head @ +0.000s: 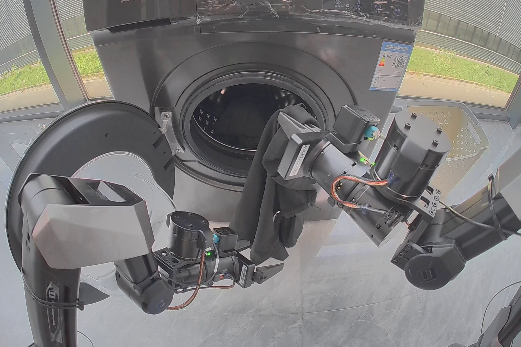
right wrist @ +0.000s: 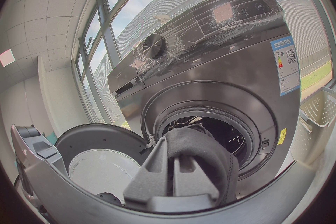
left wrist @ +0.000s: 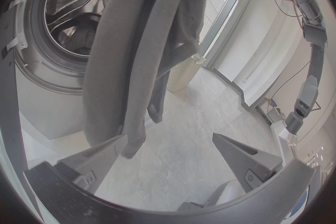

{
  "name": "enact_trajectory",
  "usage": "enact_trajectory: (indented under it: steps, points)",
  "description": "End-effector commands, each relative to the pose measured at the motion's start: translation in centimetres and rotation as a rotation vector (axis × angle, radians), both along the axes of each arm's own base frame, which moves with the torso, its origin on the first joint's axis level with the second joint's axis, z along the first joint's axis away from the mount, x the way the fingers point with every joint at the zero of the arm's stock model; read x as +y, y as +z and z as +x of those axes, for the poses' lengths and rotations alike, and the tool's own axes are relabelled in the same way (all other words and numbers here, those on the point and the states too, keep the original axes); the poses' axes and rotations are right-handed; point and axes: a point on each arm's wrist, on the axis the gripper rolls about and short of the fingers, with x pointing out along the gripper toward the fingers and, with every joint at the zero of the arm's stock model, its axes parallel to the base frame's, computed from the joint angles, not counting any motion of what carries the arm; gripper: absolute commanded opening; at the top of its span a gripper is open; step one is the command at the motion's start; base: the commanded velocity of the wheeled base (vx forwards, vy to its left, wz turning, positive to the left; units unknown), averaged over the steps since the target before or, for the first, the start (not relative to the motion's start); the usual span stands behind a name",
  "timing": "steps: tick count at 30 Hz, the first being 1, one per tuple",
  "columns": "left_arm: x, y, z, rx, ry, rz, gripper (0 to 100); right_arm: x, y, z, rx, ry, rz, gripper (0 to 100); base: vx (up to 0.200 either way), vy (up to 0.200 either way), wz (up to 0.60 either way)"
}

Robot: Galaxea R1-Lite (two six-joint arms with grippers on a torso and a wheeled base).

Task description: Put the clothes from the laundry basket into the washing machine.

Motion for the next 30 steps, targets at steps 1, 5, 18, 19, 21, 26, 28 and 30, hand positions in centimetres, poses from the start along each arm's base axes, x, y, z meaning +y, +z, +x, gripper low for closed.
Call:
enact_trajectory:
  steps: [1, 5, 18, 19, 21, 26, 28, 30]
  points:
    - [0.2, -1.4, 1.2, 0.007, 0.026, 0.005, 100, 0.1, 0.0, -0.1, 0.000, 0.005, 0.002, 0, 0.000, 0.000, 0.00]
    - [0.5, -2.2, 2.9, -0.006, 0.063, 0.001, 100, 0.5, 0.1, -0.5, -0.009, 0.020, 0.010, 0, 0.000, 0.000, 0.00]
    - [-0.6, -4.0, 6.9, -0.079, 0.167, -0.007, 0, 1.2, 0.0, -1.0, -0.015, 0.044, 0.019, 0, 0.000, 0.000, 0.00]
    - [-0.7, -4.1, 7.2, -0.086, 0.178, -0.008, 0, 1.2, 0.0, -1.0, -0.018, 0.043, 0.021, 0, 0.000, 0.000, 0.00]
    - [-1.0, -3.9, 7.6, -0.103, 0.187, -0.020, 0, 1.2, 0.0, -1.0, -0.018, 0.042, 0.023, 0, 0.000, 0.000, 0.00]
    - [-1.1, -3.6, 7.5, -0.101, 0.193, -0.047, 0, 0.9, -0.4, -0.9, -0.008, 0.030, 0.013, 0, 0.000, 0.000, 0.00]
    - [-0.9, -3.4, 7.5, -0.117, 0.196, -0.058, 0, 0.6, -0.5, -0.6, -0.007, 0.016, 0.012, 0, 0.000, 0.000, 0.00]
    - [-0.6, -3.4, 7.1, -0.124, 0.191, -0.065, 0, 0.2, -0.5, -0.2, -0.005, 0.001, 0.010, 0, 0.000, 0.000, 0.00]
